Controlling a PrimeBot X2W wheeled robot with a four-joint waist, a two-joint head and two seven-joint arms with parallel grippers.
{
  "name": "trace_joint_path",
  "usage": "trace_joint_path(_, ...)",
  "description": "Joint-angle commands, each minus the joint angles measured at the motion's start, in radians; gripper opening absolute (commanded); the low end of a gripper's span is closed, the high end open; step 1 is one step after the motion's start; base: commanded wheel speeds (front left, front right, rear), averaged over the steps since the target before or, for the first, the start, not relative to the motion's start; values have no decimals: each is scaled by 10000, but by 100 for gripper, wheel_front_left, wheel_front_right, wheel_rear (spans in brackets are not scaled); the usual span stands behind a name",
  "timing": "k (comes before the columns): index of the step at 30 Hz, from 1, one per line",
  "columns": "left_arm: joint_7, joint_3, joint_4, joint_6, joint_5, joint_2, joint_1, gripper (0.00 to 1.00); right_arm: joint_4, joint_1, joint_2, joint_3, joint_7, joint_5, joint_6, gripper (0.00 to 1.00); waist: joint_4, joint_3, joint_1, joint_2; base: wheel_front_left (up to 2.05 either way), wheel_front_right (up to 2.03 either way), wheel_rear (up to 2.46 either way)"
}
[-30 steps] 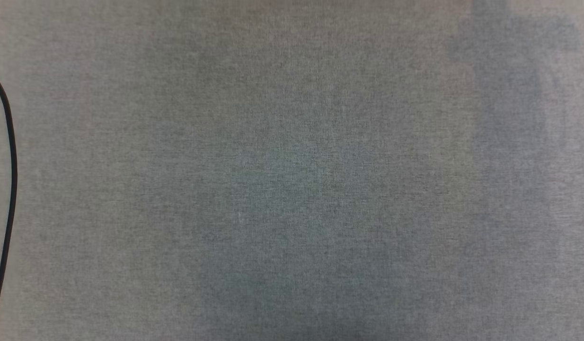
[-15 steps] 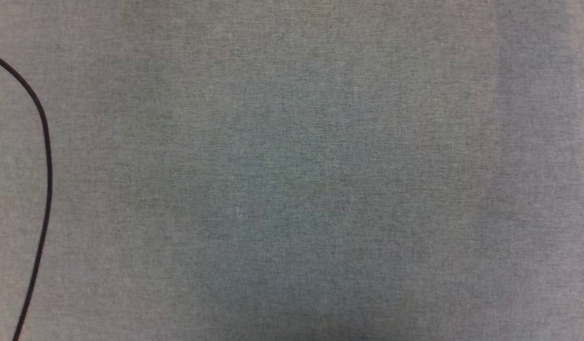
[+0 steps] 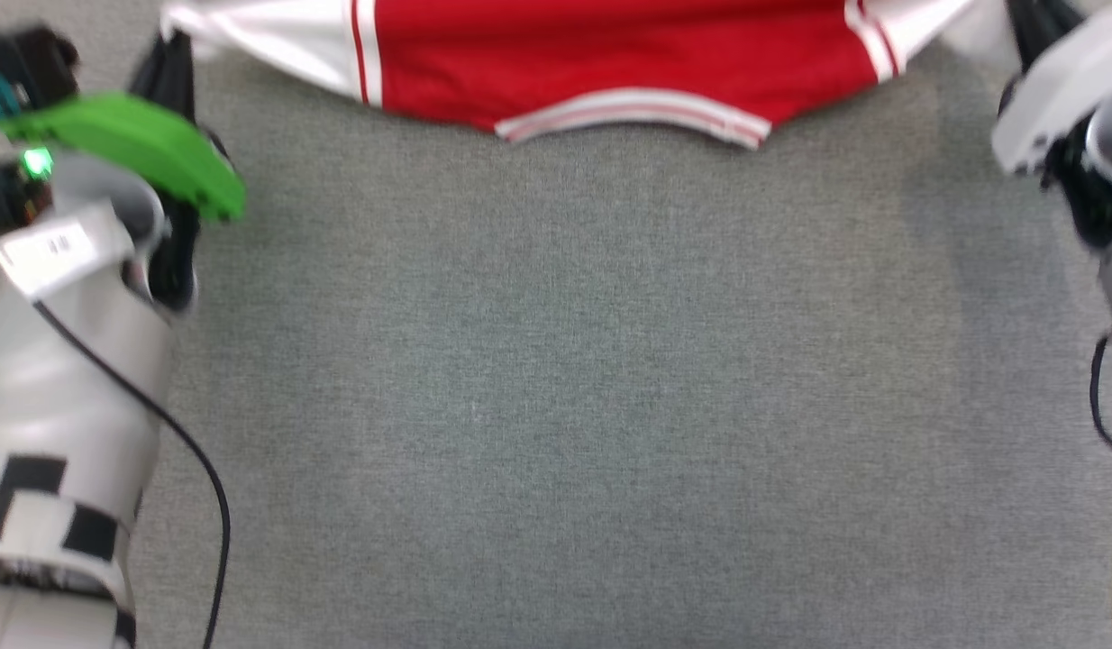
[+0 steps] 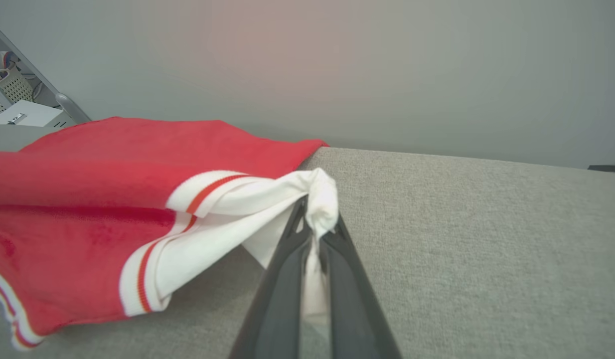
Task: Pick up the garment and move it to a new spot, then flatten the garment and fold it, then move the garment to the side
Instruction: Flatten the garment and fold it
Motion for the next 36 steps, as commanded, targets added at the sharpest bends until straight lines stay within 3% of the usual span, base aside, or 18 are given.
trace_joint_path(1, -98, -20, -224, -13, -213, 178, 679, 0, -185, 630, -268, 38, -143, 208, -19, 0, -37, -1027, 0, 0, 0, 0, 0)
trace_joint_path(7, -144, 593, -1749, 1, -221, 480, 3195, 0, -1195, 2973, -699, -50, -260, 831, -19, 0, -115, -2204, 0, 0, 0, 0, 0)
trace_joint_path(12, -146, 1511, -3382, 389, 198, 244, 5684, 0, -2051, 4925, -824, -392, -228, 930, -19, 0, -225, -2985, 0, 0, 0, 0, 0)
trace_joint_path(19, -147, 1873, -5175, 985, 681, -145, 8448, 0, -3229, 7489, -755, -1222, 135, 677, -19, 0, -203, -3767, 0, 0, 0, 0, 0)
trace_joint_path(27, -14, 1865, -6766, 1843, 803, -129, 10671, 0, -5102, 10459, -18, -2943, 1017, -93, -19, 0, -124, -4221, 0, 0, 0, 0, 0)
trace_joint_path(36, 421, 1747, -7873, 2488, 806, -69, 12085, 0, -7257, 12700, 1508, -4243, 2435, -1597, -19, 0, -109, -4200, 0, 0, 0, 0, 0)
